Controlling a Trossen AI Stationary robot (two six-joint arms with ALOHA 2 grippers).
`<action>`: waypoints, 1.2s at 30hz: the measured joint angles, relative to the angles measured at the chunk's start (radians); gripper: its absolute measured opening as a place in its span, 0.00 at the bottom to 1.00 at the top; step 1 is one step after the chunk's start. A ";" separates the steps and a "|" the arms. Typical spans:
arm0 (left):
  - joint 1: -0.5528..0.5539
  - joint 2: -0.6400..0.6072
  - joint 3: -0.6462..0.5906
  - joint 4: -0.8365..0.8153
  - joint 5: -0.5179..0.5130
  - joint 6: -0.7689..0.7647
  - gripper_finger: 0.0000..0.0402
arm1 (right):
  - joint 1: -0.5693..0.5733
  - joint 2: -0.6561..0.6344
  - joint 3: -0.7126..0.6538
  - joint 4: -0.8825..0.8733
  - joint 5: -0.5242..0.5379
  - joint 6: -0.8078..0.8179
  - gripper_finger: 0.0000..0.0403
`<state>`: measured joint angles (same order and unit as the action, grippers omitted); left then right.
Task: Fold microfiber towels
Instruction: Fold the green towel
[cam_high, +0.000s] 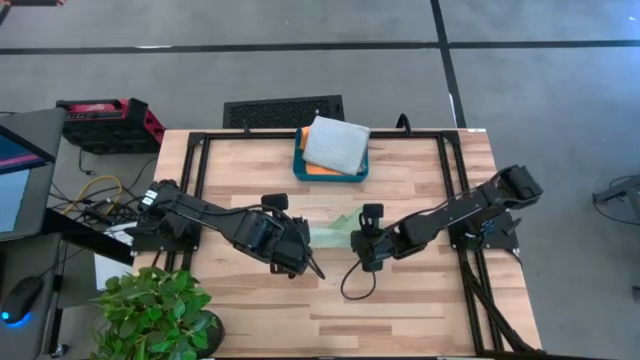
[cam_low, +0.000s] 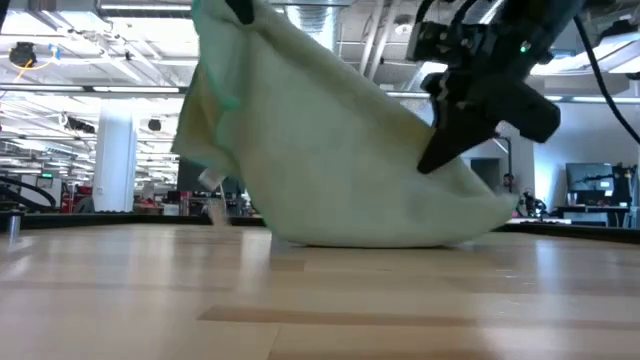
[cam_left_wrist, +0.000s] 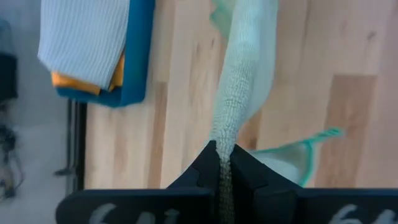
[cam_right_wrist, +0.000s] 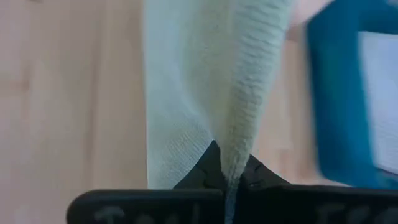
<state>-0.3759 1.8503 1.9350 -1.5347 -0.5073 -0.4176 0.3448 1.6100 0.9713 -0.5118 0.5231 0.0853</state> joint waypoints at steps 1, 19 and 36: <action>0.000 0.003 -0.001 -0.015 -0.005 -0.009 0.00 | -0.005 -0.020 0.000 -0.019 0.013 -0.007 0.02; 0.119 0.002 -0.135 0.048 -0.316 -0.076 0.00 | -0.175 -0.303 0.018 -0.123 0.267 -0.198 0.01; 0.004 0.002 -0.480 0.464 -0.032 -0.044 0.00 | 0.090 -0.066 -0.068 -0.175 -0.004 0.135 0.03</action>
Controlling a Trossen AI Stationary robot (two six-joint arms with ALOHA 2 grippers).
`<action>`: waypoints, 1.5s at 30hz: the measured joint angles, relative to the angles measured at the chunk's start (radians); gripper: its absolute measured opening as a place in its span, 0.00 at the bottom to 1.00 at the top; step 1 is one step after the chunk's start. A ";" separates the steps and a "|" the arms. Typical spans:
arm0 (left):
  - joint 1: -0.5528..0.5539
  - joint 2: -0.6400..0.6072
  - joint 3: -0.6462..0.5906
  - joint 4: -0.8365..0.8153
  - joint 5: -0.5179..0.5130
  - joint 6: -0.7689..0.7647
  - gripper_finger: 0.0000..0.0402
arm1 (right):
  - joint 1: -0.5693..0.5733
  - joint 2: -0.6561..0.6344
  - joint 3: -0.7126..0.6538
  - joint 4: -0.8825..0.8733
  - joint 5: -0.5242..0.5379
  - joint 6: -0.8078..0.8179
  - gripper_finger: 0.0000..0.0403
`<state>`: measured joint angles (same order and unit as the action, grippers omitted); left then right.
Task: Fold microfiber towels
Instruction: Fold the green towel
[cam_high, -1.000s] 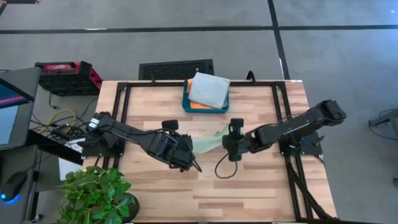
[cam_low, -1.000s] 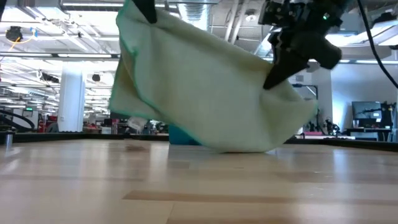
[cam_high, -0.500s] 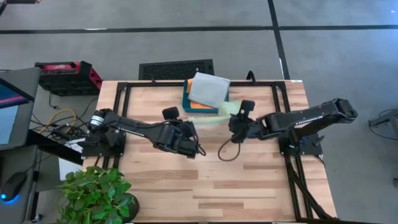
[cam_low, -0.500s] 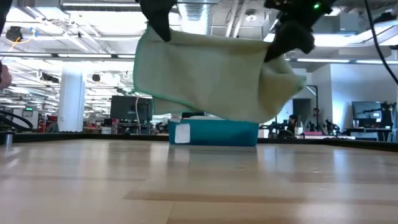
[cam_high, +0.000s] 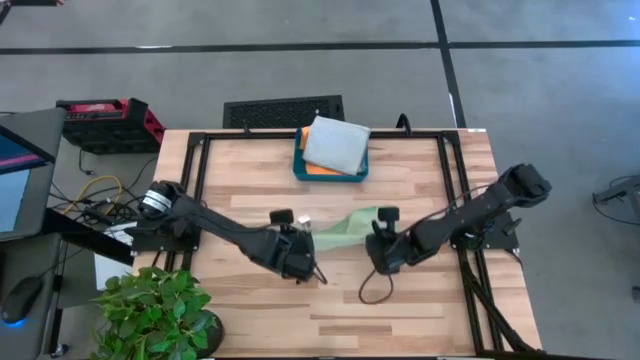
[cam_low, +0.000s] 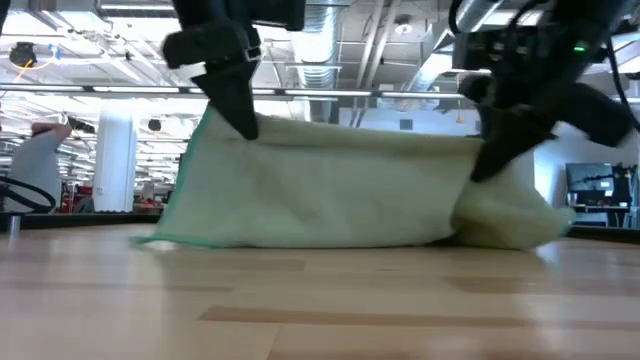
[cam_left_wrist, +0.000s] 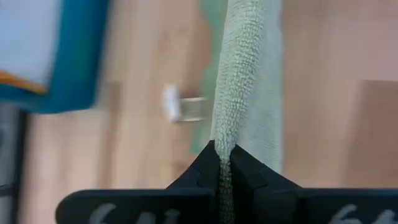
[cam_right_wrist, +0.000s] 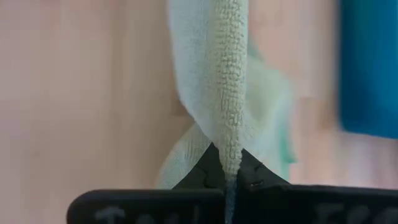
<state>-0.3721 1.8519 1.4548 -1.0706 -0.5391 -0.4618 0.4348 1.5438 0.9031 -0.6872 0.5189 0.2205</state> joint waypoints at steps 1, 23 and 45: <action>-0.011 0.000 -0.013 0.029 0.015 -0.008 0.00 | 0.016 0.012 0.000 0.001 -0.021 0.015 0.03; -0.172 -0.001 -0.232 0.449 0.186 -0.104 0.00 | 0.146 0.115 -0.001 0.124 -0.233 0.078 0.07; -0.174 -0.001 -0.264 0.426 0.250 -0.146 0.00 | 0.143 0.096 0.146 -0.110 -0.266 0.113 0.43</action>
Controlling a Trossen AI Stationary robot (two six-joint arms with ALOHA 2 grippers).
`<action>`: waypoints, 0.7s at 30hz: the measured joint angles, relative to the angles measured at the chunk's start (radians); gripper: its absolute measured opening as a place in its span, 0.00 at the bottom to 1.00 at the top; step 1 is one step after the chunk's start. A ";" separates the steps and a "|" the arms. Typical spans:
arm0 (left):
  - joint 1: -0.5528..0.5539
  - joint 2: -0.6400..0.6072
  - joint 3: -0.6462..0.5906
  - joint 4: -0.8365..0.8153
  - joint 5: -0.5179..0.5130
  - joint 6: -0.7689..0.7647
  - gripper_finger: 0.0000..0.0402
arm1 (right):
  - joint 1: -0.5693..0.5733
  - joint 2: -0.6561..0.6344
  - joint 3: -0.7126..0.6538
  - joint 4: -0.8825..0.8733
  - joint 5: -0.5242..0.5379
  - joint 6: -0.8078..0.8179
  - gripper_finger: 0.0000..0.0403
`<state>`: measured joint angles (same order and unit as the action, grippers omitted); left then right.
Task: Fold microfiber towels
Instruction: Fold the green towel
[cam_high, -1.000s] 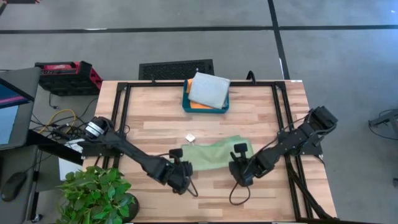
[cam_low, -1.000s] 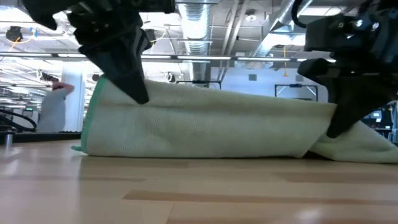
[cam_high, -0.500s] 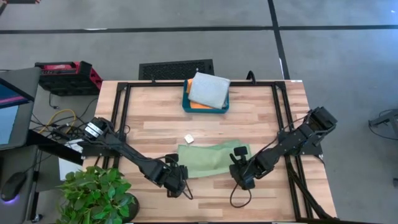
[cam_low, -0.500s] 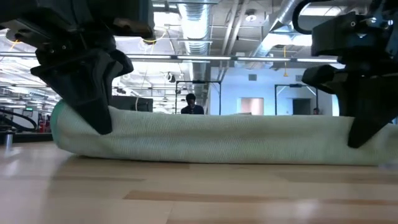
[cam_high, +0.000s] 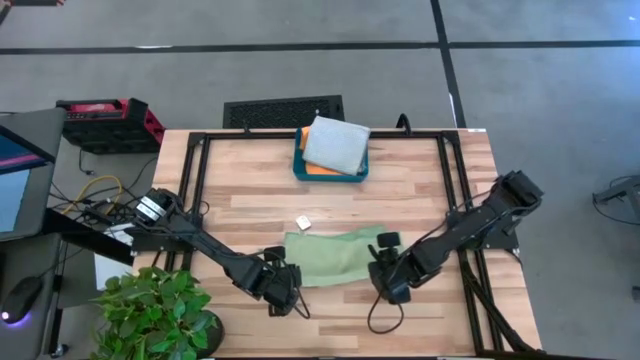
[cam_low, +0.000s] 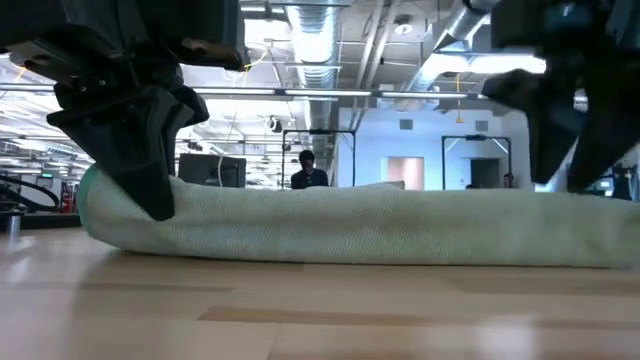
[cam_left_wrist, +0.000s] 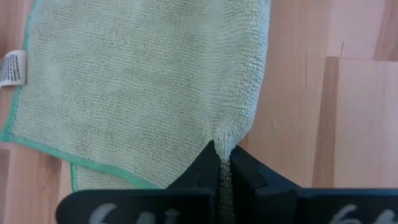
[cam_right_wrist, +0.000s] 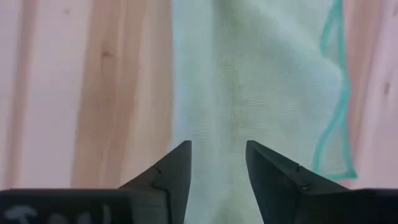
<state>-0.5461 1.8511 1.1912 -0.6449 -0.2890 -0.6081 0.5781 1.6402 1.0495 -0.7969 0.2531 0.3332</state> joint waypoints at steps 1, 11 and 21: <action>0.000 0.000 0.000 0.001 0.000 -0.001 0.00 | 0.004 -0.009 0.014 -0.019 0.001 0.000 0.44; 0.042 0.000 0.084 -0.027 -0.044 0.124 0.00 | 0.035 -0.198 0.048 -0.061 0.020 0.111 0.46; 0.220 0.000 0.168 0.111 -0.030 0.467 0.00 | 0.065 -0.333 0.047 -0.092 0.122 0.122 0.45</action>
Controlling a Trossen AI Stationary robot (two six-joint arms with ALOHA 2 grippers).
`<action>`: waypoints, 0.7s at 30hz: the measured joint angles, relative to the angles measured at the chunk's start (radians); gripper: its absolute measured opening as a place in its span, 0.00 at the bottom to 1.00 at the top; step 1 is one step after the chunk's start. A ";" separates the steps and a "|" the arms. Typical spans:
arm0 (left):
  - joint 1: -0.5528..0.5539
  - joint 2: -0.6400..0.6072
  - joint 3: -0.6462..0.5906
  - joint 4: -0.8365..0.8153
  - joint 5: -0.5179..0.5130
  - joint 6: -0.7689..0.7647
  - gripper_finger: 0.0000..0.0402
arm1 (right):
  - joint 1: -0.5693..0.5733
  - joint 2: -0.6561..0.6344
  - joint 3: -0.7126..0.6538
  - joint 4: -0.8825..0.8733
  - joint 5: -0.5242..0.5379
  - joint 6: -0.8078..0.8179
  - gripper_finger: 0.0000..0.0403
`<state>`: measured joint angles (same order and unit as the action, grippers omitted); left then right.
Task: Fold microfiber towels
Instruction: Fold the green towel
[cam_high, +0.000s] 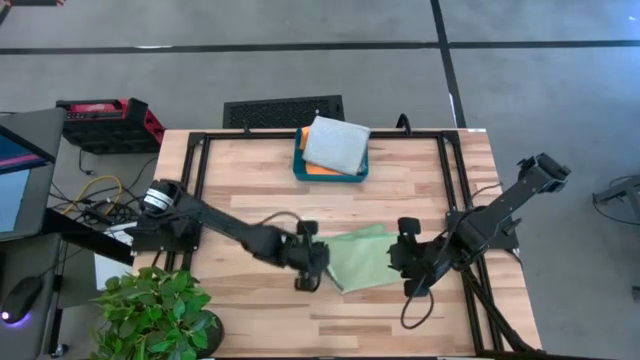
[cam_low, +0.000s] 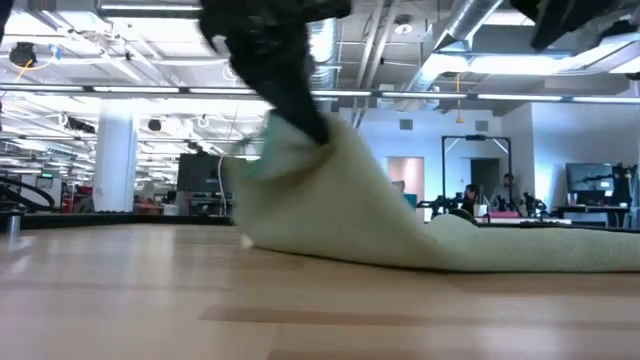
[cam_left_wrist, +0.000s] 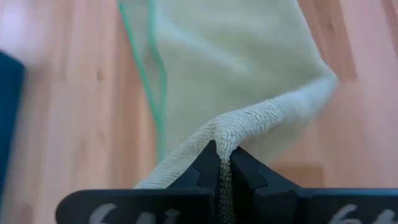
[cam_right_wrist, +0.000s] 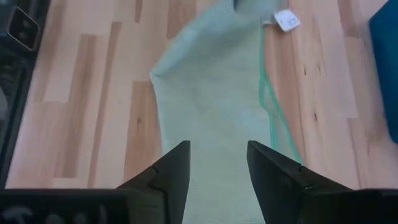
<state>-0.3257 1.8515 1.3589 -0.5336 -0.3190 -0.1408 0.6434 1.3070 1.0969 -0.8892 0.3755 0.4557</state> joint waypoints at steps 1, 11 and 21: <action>0.015 0.000 0.001 0.029 0.004 0.032 0.00 | 0.000 -0.009 0.000 0.001 0.000 0.000 0.45; 0.104 0.034 0.001 0.323 0.035 0.265 0.00 | 0.004 -0.033 0.000 0.000 0.001 0.000 0.44; 0.135 0.193 0.188 0.379 0.023 0.386 0.00 | 0.007 -0.032 0.000 -0.030 0.001 0.000 0.44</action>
<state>-0.1904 2.0445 1.5468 -0.1545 -0.2962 0.2453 0.6502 1.2747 1.0966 -0.9194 0.3762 0.4556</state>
